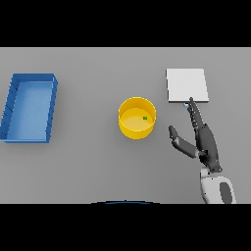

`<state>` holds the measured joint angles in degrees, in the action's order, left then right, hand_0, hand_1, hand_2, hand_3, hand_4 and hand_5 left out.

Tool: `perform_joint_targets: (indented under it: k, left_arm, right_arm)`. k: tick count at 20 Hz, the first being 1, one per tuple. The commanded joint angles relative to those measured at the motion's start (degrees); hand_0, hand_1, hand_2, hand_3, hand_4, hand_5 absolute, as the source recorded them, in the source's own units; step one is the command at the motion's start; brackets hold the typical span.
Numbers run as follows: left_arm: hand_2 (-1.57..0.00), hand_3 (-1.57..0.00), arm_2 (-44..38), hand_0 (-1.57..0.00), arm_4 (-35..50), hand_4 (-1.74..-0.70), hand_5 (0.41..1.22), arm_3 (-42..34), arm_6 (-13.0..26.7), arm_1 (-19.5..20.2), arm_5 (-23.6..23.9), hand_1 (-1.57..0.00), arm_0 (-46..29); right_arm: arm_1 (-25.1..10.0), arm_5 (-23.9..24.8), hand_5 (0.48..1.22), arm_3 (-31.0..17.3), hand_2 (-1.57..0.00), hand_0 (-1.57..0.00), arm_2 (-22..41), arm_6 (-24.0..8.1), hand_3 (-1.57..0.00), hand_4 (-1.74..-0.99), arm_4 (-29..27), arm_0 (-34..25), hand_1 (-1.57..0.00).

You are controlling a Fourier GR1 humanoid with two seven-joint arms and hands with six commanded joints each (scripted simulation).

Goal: Pick up the red beaker and tilt it to pour out 1 green nut into yellow bowl. Pick up the yellow bowl and place it on the metallic measuring scale.

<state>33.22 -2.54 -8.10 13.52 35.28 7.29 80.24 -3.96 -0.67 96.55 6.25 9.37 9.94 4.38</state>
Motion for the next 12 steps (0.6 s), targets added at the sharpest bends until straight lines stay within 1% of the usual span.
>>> perform_joint_targets:
  k: [1,2,3,4,6,7,8,9,10,12]
  left_arm:
    - [-1.57,-1.55,-0.97,-1.57,2.0,-1.74,1.221,-1.51,1.7,0.78,1.15,-1.57,-1.64]
    - [-1.57,-1.56,-2.11,-1.57,4.42,-1.74,1.221,-3.26,2.65,1.6,2.01,-1.57,-3.44]
    - [-1.57,-1.52,-2.71,-1.57,6.47,-1.74,1.221,-5.77,2.86,2.46,2.85,-1.57,-6.01]
    - [-1.57,-1.49,-2.77,-1.57,8.2,-1.74,1.221,-8.07,4.48,2.66,3.59,-1.57,-8.78]
    - [-1.57,-1.43,-3.39,-1.57,11.75,-1.74,1.221,-14.66,8.37,4.22,5.86,-1.57,-14.25]
    - [-1.57,-1.4,-3.77,-1.57,13.49,-1.74,1.221,-18.56,9.3,5.03,7.45,-1.57,-17.77]
    - [-1.57,-1.37,-4.04,-1.57,15.09,-1.74,1.221,-22.73,10.58,5.84,8.8,-1.57,-20.79]
    - [-1.57,-1.37,-3.78,-1.57,16.23,-1.74,1.221,-27.2,12.88,6.54,10.99,-1.57,-23.69]
    - [-1.57,-1.38,-3.61,-1.57,17.55,-1.74,1.221,-31.42,13.82,7.06,13.08,-1.57,-27.15]
    - [-1.57,-1.38,-3.02,-1.57,19.24,-1.74,1.221,-37.9,17.36,8.18,17.16,-1.57,-31.82]
  right_arm:
    - [-0.09,-0.06,0.666,-0.02,0.0,0.0,0.11,0.33,0.0,-1.157,0.16,0.3,0.0]
    - [-0.02,0.23,0.672,-0.18,0.0,0.0,0.41,0.08,0.0,-1.165,0.84,0.07,0.0]
    - [-0.54,0.46,0.68,-0.28,0.0,0.0,0.21,0.17,0.0,-1.168,1.29,-0.48,0.0]
    - [-0.59,0.36,0.687,-0.52,0.0,0.0,0.24,0.98,0.0,-1.181,1.28,-0.2,0.0]
    - [-0.75,0.69,0.702,0.25,0.0,0.0,0.89,1.16,0.0,-1.191,2.5,0.87,0.0]
    - [-0.69,0.77,0.704,-0.32,0.0,0.0,0.72,0.25,0.0,-1.192,2.46,0.44,0.0]
    - [-0.93,0.58,0.703,0.44,0.0,0.0,0.68,0.65,0.0,-1.194,2.24,1.12,0.0]
    - [-0.91,0.58,0.707,0.08,0.0,0.0,0.73,1.13,0.0,-1.199,2.34,1.08,0.0]
    - [-1.19,0.66,0.709,-0.15,0.0,0.0,0.32,0.84,0.0,-1.202,2.17,0.19,0.0]
    - [-0.99,0.89,0.704,-0.73,0.0,0.0,0.33,0.56,0.0,-1.205,2.34,-0.27,0.0]
